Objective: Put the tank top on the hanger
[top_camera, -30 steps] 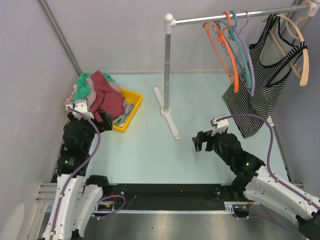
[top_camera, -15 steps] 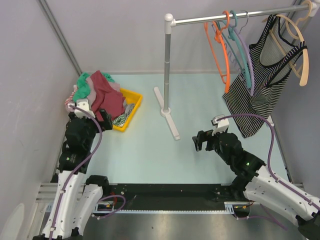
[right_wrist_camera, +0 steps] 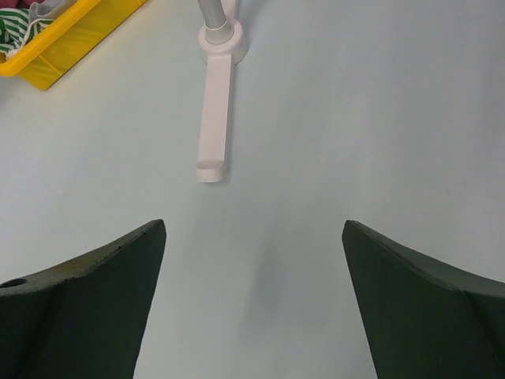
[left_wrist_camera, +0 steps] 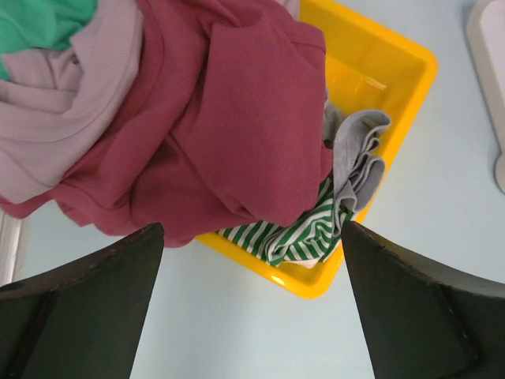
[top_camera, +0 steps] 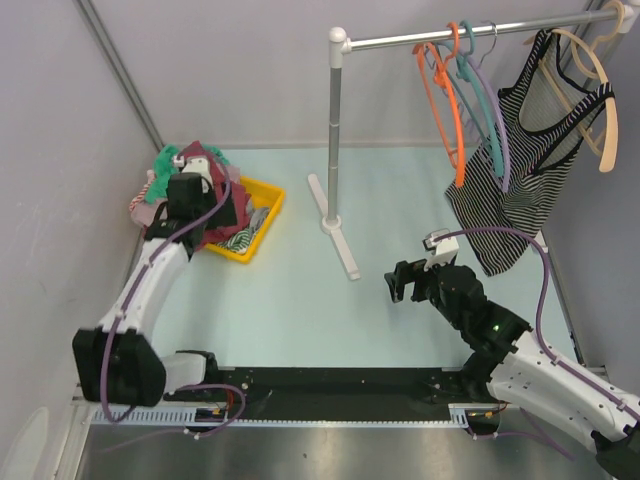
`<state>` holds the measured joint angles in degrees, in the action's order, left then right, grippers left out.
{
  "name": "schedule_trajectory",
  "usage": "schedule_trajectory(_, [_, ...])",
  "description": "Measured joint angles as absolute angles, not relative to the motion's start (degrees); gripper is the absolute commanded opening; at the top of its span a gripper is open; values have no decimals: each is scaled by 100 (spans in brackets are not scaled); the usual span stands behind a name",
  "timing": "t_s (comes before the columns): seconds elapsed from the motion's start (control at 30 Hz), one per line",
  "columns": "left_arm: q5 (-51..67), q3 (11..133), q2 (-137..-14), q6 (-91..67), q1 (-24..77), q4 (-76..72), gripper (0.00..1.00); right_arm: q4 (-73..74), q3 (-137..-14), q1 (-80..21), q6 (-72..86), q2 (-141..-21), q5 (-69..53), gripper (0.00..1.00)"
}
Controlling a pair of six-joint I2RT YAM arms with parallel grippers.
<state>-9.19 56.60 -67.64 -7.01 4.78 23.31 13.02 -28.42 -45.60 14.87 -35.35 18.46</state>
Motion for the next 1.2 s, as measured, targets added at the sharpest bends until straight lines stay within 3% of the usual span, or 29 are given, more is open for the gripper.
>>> schedule_trajectory(0.27, [-799,6283,-8501,-755,102,2414,92,1297,-2842,-4552,1498,-3481,1693,100])
schedule_trajectory(0.6, [-2018,6558,-8866,-543,58,1990,85,1293,-2842,-4545,1496,-3479,1514,99])
schedule_trajectory(0.73, [-2169,6558,-9185,-408,-106,1879,62,1286,-2842,-4534,1496,-3476,1507,100])
schedule_trajectory(0.87, [-2154,6558,-9461,-342,-408,1865,49,1251,-2842,-4517,1496,-3479,1492,100])
schedule_trajectory(0.9, [-2137,6558,-9491,-336,-454,1859,42,1238,-2842,-4512,1496,-3481,1490,100])
schedule_trajectory(0.93, [-2128,6558,-9513,-318,-489,1852,29,1227,-2842,-4512,1496,-3483,1490,100])
schedule_trajectory(1.03, [-2121,6558,-9537,-272,-506,1831,11,1212,-2840,-4499,1496,-3487,1483,100])
schedule_trajectory(1.13, [-2123,6558,-9533,-250,-504,1828,1,1210,-2840,-4497,1498,-3487,1452,100])
schedule_trajectory(1.2, [-2058,6558,-9465,-250,-506,1870,0,1210,-2840,-4497,1496,-3487,1448,100])
